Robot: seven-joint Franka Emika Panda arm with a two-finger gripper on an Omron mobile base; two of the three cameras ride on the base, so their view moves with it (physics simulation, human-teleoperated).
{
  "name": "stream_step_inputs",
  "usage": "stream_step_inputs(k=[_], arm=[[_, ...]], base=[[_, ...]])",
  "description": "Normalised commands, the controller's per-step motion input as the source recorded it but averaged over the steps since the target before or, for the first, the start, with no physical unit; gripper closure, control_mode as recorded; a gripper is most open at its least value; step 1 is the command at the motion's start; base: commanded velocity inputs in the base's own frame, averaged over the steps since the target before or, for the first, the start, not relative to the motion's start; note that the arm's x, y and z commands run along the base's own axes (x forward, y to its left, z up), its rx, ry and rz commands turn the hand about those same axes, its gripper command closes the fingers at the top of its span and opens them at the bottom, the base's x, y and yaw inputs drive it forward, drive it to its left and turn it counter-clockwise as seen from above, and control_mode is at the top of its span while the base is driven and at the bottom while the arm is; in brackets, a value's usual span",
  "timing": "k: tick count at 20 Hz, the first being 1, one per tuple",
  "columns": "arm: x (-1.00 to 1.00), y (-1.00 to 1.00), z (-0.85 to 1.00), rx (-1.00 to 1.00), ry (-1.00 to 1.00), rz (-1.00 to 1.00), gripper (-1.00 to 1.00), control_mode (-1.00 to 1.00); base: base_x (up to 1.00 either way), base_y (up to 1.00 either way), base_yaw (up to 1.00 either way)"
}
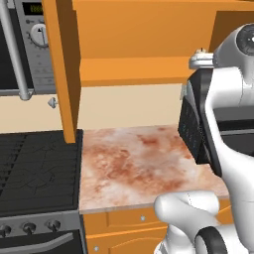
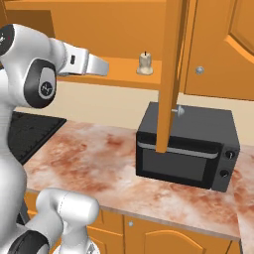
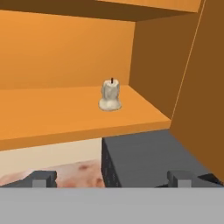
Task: Get the candle and the beer from the cabinet and move them to the dining counter.
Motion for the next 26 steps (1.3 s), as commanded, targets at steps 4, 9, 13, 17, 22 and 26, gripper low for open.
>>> stream_step_inputs(k=[4, 9, 13, 17, 22, 26], arm=[[0.44, -0.33, -0.12, 0.0, 0.0, 0.0, -1.0, -1.0], [0.43, -0.31, -0.2, 0.0, -0.01, 0.0, -1.0, -1.0], [0.43, -0.24, -0.3, 0.0, -0.07, 0.0, -1.0, -1.0], [0.57, -0.15, -0.12, 0.03, -0.01, 0.0, -1.0, -1.0], [0.65, -0.02, 0.02, 0.06, 0.08, 0.0, -1.0, -1.0], [0.55, -0.05, 0.02, 0.06, 0.21, 0.0, -1.0, -1.0]], base=[[0.0, 0.0, 0.0], [0.0, 0.0, 0.0], [0.0, 0.0, 0.0], [0.0, 0.0, 0.0], [0.0, 0.0, 0.0], [0.0, 0.0, 0.0]])
